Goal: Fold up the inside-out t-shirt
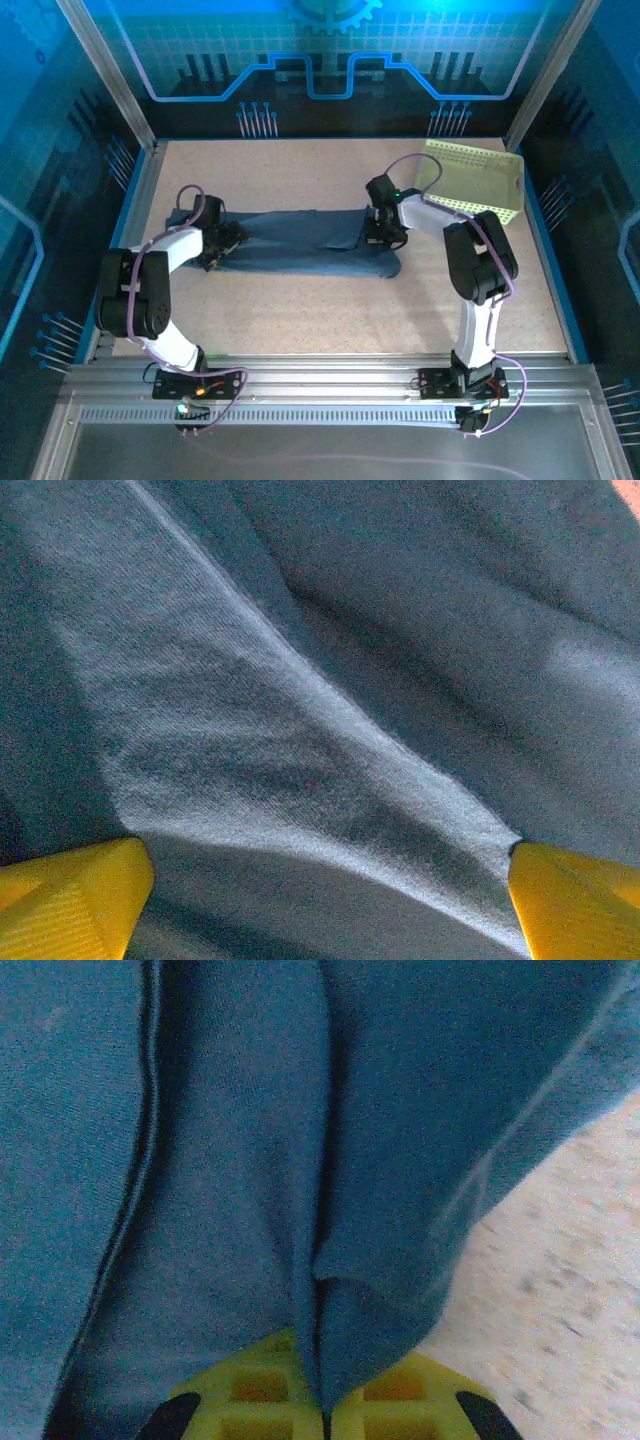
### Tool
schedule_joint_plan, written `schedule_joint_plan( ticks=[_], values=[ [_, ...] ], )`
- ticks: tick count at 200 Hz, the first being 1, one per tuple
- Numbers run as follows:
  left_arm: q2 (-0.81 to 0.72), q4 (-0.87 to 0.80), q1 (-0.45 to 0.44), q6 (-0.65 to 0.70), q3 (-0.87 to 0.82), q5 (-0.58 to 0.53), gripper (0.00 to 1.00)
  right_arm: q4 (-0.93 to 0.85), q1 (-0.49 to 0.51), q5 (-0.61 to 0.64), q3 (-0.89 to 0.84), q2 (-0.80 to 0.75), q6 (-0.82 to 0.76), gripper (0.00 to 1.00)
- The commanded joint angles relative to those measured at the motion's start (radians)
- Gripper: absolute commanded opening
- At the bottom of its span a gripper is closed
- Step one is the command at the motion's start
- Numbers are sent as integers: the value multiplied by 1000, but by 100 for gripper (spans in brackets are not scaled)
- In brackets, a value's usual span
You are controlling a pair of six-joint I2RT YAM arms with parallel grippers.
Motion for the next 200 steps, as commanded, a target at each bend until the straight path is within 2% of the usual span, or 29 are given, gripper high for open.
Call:
schedule_joint_plan(
  ticks=[1, 83, 119, 134, 148, 157, 171, 200],
  values=[
    [-22, -60, -19, -31, -61, 4, 94, -70, -53, 104, -38, -113, -47, 0],
    [-197, -141, -259, -117, -92, -86, 94, -230, -137, 282, -50, -294, -140, 0],
    [-285, -200, -235, -64, -69, -148, 95, -285, -126, 350, 13, -278, -183, 0],
    [-280, -190, -183, -38, -56, -116, 95, -306, -113, 381, 36, -267, -194, 0],
    [-245, -176, -142, -5, -34, -78, 95, -321, -98, 401, 58, -260, -200, 0],
    [-212, -187, -132, 14, -7, -91, 95, -337, -85, 416, 74, -254, -200, 0],
    [-157, -189, -131, 42, 26, -114, 95, -369, -59, 441, 108, -239, -201, 0],
    [-44, -187, -150, 53, 75, -63, 94, -433, -13, 490, 174, -207, -197, 0]
  ],
)
